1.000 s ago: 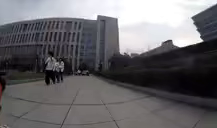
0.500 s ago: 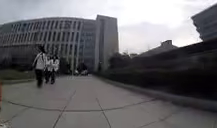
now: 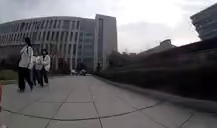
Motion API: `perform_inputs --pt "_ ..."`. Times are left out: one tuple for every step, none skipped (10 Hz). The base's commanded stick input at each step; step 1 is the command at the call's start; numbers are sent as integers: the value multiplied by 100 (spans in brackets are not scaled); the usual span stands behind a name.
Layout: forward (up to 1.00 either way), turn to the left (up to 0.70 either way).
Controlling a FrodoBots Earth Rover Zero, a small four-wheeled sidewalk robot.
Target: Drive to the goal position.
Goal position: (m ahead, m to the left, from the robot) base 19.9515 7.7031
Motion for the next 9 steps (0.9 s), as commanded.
perform_inputs --pt "70 0" --pt "70 9" --pt "70 31" --pt "70 33" --pt "70 21" --pt "70 6" --pt "70 0" --pt "70 0" --pt "70 0"
